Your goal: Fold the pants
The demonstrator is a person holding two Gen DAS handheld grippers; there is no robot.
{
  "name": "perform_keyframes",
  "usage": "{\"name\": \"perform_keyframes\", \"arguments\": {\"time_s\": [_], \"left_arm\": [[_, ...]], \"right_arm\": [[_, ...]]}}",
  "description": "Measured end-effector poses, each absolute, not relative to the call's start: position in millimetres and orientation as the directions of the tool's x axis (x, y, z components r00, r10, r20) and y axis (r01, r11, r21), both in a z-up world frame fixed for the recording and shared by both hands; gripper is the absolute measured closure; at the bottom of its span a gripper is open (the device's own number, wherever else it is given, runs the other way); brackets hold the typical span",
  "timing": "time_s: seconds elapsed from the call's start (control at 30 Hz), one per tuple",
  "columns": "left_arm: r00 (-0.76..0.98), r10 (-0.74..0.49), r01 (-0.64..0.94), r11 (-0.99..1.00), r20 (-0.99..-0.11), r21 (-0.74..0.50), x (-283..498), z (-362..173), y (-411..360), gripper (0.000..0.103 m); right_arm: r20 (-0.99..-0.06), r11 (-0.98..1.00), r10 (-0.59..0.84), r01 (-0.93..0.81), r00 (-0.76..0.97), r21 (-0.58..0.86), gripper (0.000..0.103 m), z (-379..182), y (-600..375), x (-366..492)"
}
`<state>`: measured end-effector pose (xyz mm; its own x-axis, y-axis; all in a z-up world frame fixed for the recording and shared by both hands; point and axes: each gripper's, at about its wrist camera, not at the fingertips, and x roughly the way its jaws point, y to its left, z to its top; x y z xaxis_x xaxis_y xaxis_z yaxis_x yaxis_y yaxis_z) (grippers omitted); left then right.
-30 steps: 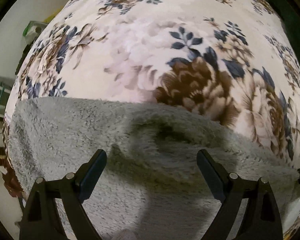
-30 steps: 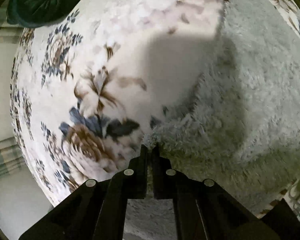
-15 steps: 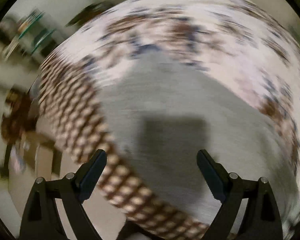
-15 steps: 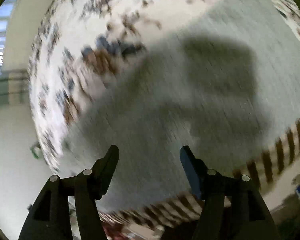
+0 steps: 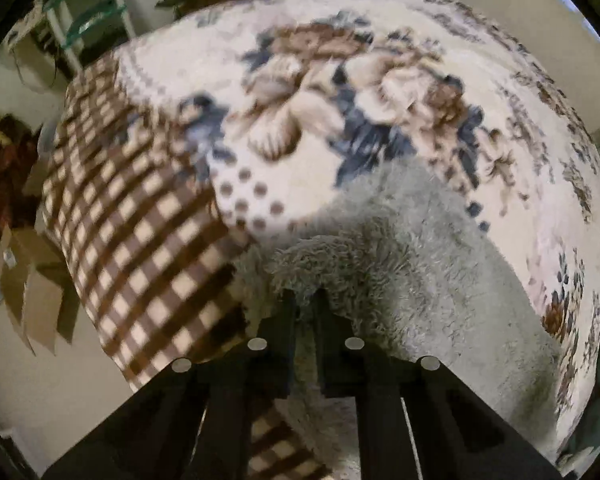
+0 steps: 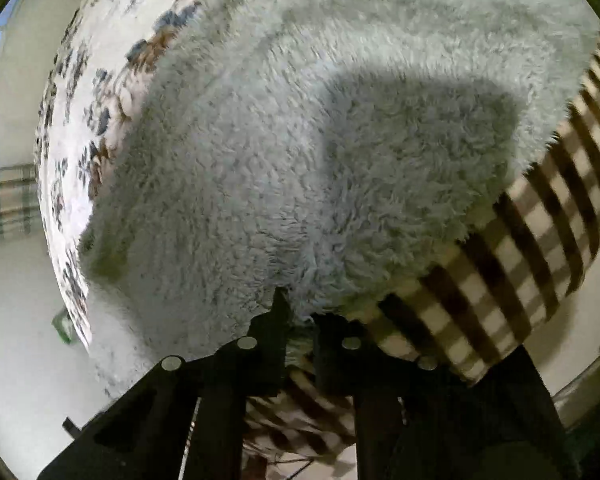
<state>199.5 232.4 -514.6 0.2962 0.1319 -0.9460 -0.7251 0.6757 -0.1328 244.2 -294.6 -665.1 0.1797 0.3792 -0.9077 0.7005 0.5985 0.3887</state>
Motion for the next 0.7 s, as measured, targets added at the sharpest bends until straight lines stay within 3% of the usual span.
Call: {"name": "perform_keyframes", "arguments": {"time_s": [0.13,0.3,0.37,0.4,0.43,0.47,0.5,0.53,0.7], "left_arm": [[0.322,0.134,-0.73,0.666,-0.937,-0.155,195,-505,249,0.097],[0.22,0.066,-0.709,0.696,-0.973,-0.113,199,-537,250,0.093],[0.243,0.098,-0.683,0.724,-0.965,-0.098,199,-524,242,0.092],[0.25,0.121,-0.667,0.741,-0.961,-0.08,200,-516,236,0.083],[0.259,0.145,-0.643,0.764,-0.955,-0.058,202,-505,227,0.064],[0.265,0.166,-0.628,0.778,-0.95,-0.039,202,-497,220,0.05],[0.27,0.184,-0.615,0.788,-0.945,-0.022,203,-489,211,0.019],[0.284,0.189,-0.598,0.801,-0.94,-0.019,203,-481,201,0.012],[0.313,0.183,-0.464,0.885,-0.932,0.018,218,-461,110,0.012]], "right_arm": [[-0.889,0.567,0.375,0.694,0.262,0.444,0.095,-641,-288,231],[-0.921,0.622,0.358,0.698,0.151,0.356,0.095,-664,-285,219],[-0.916,0.637,0.386,0.687,0.109,0.35,0.077,-672,-285,222],[-0.911,0.636,0.402,0.688,0.089,0.348,0.053,-674,-286,220],[-0.901,0.625,0.421,0.687,0.101,0.369,0.039,-672,-289,218],[-0.886,0.606,0.442,0.682,0.14,0.41,0.038,-666,-295,213],[-0.882,0.6,0.443,0.679,0.158,0.423,0.037,-662,-296,213],[-0.879,0.595,0.441,0.675,0.18,0.436,0.034,-655,-306,208],[-0.895,0.509,0.33,0.742,0.3,0.436,0.03,-625,-397,178]]}}
